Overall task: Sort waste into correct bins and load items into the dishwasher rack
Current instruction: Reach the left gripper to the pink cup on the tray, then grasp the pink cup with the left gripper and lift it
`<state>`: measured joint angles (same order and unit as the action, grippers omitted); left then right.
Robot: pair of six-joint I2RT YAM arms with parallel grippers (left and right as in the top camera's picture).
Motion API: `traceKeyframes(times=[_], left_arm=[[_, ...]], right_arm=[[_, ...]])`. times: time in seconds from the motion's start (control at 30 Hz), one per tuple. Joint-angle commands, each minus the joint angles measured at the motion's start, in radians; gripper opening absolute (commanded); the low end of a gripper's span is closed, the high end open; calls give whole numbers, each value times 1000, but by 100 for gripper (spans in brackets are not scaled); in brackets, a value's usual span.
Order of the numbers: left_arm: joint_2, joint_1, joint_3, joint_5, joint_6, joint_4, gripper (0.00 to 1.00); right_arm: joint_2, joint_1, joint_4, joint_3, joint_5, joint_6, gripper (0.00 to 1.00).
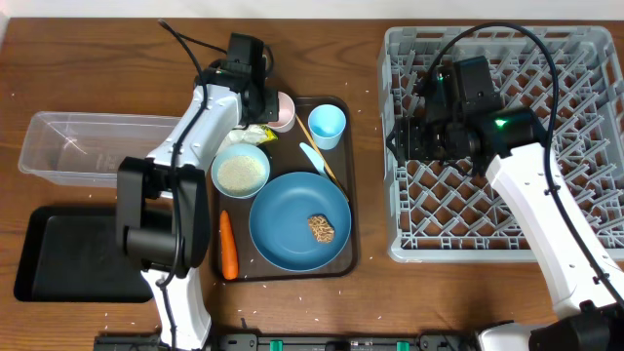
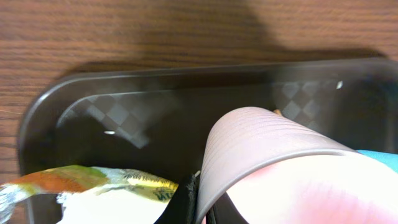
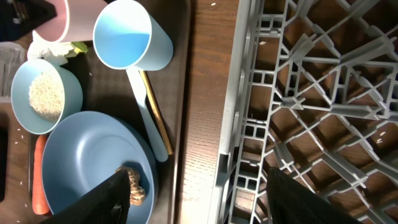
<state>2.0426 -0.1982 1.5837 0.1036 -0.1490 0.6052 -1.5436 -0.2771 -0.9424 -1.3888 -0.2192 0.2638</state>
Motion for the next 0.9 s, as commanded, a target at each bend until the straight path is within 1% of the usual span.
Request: traceKeyframes(times=[0.0,0.17,0.23,0.4,0.5,0.53,0.57,0.6,0.67,0.7,0.8,0.87], left_arm=[[-71,3,25,-11,10,12,6],[-153,4,25,-8,5,88,6],[-208,5,25,23,5,113,6],[-351,36,25,259,2,169,6],[-408,76,25,392,2,202,6],[-422,96,25,461,2,213,6],[-429,111,25,518,2,220,6],[-434,128,25,589,2,226,6],[-435,155,25,714,2,237,6],[-433,168,24,786,2,241,6],[-431,193,24,984,2,241,6],[-431,200,24,1081,2,238,6]], right_arm=[[-1,-6,0,-16,6,13,67],[-1,-5,4,-16,7,13,66],[-1,-5,14,-16,14,13,66],[-1,-4,72,-16,13,8,69],[-1,-1,104,-16,9,8,69],[-1,2,115,-16,-11,-4,70],[0,5,126,-16,-52,-38,70],[1,9,142,-17,-136,-105,70],[5,16,159,-18,-345,-252,70],[9,17,167,-18,-444,-306,68],[25,19,200,-18,-661,-381,67],[37,18,235,-18,-749,-397,67]])
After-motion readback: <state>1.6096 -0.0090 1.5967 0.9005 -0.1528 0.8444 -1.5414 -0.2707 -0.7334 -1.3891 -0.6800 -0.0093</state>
